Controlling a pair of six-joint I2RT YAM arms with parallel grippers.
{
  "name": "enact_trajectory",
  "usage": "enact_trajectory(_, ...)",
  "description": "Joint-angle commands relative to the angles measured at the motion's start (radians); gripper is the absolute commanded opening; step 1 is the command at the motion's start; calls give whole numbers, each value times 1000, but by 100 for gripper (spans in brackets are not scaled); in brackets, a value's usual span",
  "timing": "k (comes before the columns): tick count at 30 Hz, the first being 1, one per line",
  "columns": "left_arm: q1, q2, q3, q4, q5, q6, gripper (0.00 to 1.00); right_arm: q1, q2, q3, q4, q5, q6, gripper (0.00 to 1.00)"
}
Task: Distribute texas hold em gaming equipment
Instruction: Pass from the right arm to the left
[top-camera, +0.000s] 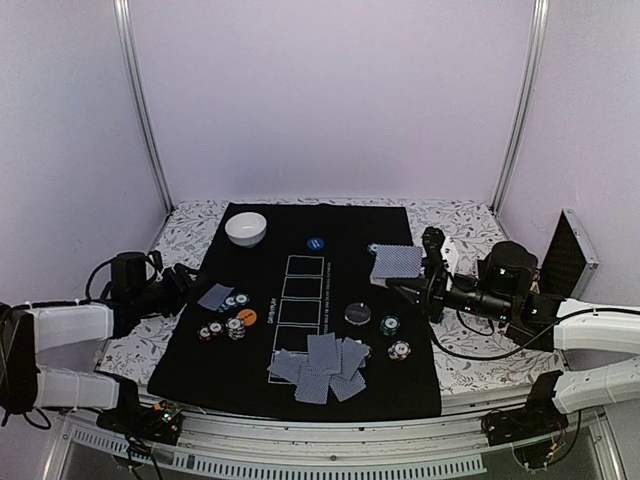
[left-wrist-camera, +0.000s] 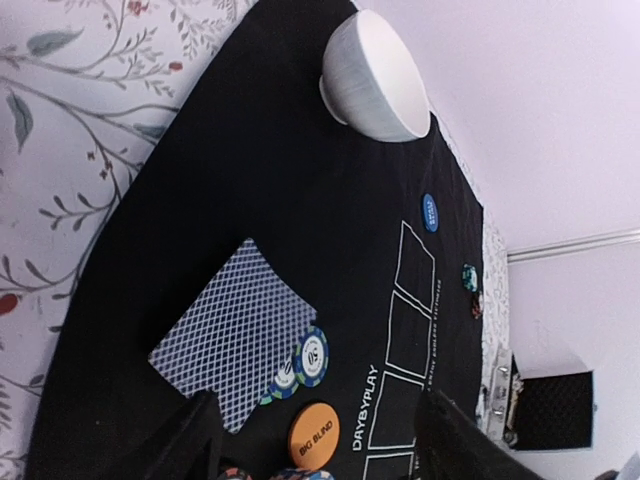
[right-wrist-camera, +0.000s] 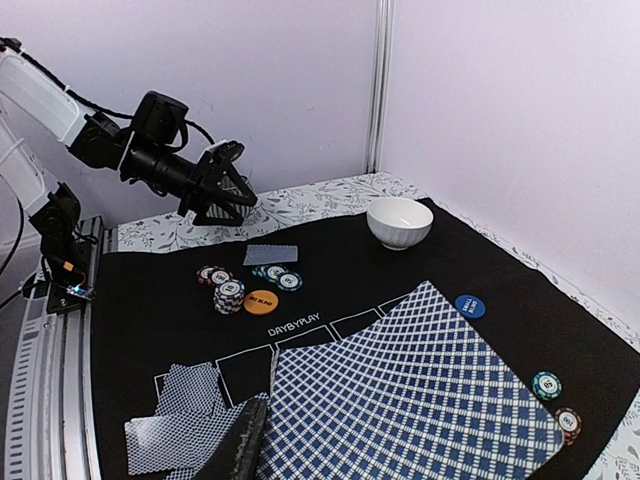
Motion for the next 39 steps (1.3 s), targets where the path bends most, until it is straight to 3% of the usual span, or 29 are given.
enact_trajectory(1,-5,-108,2,-88,-94,3,75,-23,-50,-3,-21,-2,34,30)
enact_trajectory(3,-9,-153,0,-119,-116,-2,79,-42,-70,-13,-44,-4,50,30)
enact_trajectory(9,-46,-237,-2,-154,-154,-13,78,-86,-144,-47,-152,16,143,30)
enact_trajectory(13,-180,-232,76,-128,-153,61,76,-93,-195,-77,-209,32,189,30)
enact_trajectory(16,-346,-141,212,-88,-90,195,75,-92,-236,-98,-210,15,184,30)
enact_trajectory(20,-515,75,420,-17,152,244,81,-92,-249,-76,-199,-98,123,30)
enact_trajectory(22,-586,170,480,73,251,214,97,-91,-250,-65,-178,-148,103,30)
enact_trajectory(23,-614,209,503,135,282,188,98,-92,-250,-62,-167,-167,81,30)
enact_trajectory(29,-709,477,636,457,412,-6,98,-92,-213,-43,-86,-279,37,30)
enact_trajectory(34,-764,633,728,566,487,-127,98,-92,-187,-30,-21,-337,40,29)
enact_trajectory(39,-793,669,754,609,490,-127,98,-92,-148,-13,-11,-366,32,28)
